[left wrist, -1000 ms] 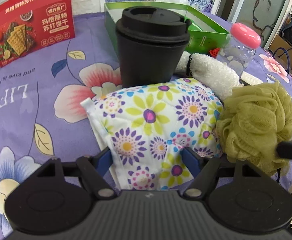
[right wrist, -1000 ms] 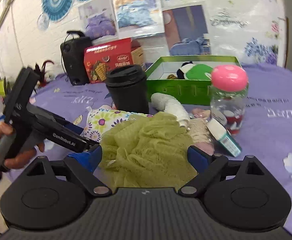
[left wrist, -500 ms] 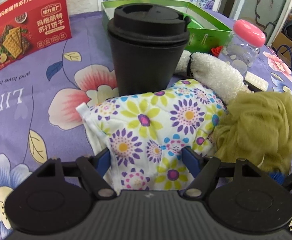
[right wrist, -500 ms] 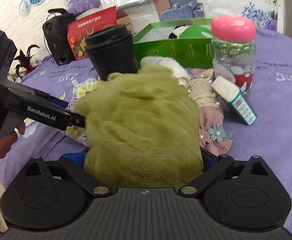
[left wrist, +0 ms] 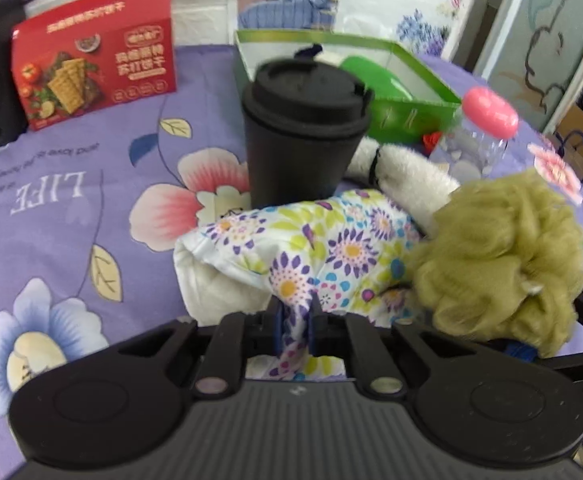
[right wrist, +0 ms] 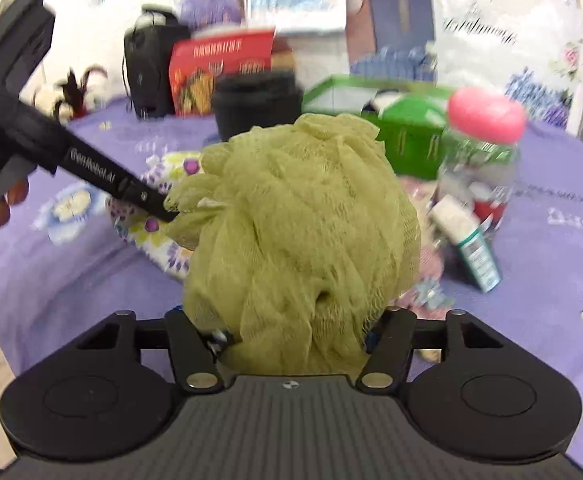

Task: Organize soft objects
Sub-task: 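Close the left gripper on the floral pouch edge, then carry pouch and loofah into the green box and open both grippers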

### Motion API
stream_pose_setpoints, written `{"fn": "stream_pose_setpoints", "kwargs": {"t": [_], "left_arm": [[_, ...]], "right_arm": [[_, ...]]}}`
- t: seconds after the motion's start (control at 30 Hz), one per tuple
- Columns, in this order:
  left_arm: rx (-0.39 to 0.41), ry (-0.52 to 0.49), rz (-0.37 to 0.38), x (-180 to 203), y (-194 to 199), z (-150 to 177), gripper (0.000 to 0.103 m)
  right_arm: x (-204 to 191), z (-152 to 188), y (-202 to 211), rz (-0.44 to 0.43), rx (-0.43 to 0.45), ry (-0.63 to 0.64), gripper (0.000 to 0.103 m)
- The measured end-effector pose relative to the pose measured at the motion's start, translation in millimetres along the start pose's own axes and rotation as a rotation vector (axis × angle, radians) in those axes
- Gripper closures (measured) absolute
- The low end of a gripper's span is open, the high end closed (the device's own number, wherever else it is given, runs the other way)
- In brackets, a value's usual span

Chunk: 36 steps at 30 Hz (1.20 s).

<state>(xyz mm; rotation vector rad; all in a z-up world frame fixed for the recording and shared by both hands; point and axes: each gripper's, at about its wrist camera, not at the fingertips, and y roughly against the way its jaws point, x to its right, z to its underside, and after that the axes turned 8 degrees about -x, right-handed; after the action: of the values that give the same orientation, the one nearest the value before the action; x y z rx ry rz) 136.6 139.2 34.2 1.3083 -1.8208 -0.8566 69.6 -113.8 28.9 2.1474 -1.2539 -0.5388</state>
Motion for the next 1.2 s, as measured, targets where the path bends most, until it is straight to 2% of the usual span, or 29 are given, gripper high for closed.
{"fn": "stream_pose_setpoints", "kwargs": {"t": [0.17, 0.3, 0.4, 0.53, 0.63, 0.73, 0.9, 0.97, 1.0, 1.03, 1.1, 1.13, 1.2], "left_arm": [[0.098, 0.058, 0.049, -10, 58, 1, 0.096], [0.168, 0.089, 0.073, -20, 105, -6, 0.096], [0.207, 0.075, 0.050, -21, 130, -23, 0.096], [0.255, 0.025, 0.018, -11, 147, -64, 0.096], [0.297, -0.015, 0.007, 1, 146, -105, 0.096], [0.322, -0.041, 0.028, 15, 132, -151, 0.096], [0.286, -0.041, 0.080, 26, 79, -220, 0.096], [0.261, -0.035, 0.078, 27, 51, -238, 0.096], [0.253, -0.037, 0.064, 25, 36, -245, 0.094], [0.234, -0.021, 0.034, 22, 20, -252, 0.082], [0.165, 0.011, -0.005, 12, -9, -260, 0.042], [0.156, 0.032, -0.010, 5, -18, -260, 0.037], [0.141, 0.052, -0.012, -5, -29, -259, 0.037]], "right_arm": [[1, -12, 38, 0.005, 0.121, 0.003, 0.059], [8, -21, 52, 0.016, 0.178, 0.004, 0.058], [18, -32, 53, 0.006, 0.194, 0.005, 0.058], [40, -63, 54, 0.011, 0.219, 0.021, 0.058], [65, -97, 54, 0.039, 0.223, 0.058, 0.058], [94, -138, 43, 0.062, 0.197, 0.098, 0.057], [132, -188, -7, 0.089, 0.077, 0.177, 0.057], [144, -200, -36, 0.062, -0.003, 0.188, 0.052], [151, -205, -53, 0.034, -0.054, 0.176, 0.052], [158, -211, -71, 0.004, -0.108, 0.146, 0.049], [169, -218, -97, -0.030, -0.178, 0.098, 0.046], [171, -219, -106, -0.049, -0.210, 0.096, 0.043], [174, -218, -113, -0.084, -0.223, 0.101, 0.042]]}}
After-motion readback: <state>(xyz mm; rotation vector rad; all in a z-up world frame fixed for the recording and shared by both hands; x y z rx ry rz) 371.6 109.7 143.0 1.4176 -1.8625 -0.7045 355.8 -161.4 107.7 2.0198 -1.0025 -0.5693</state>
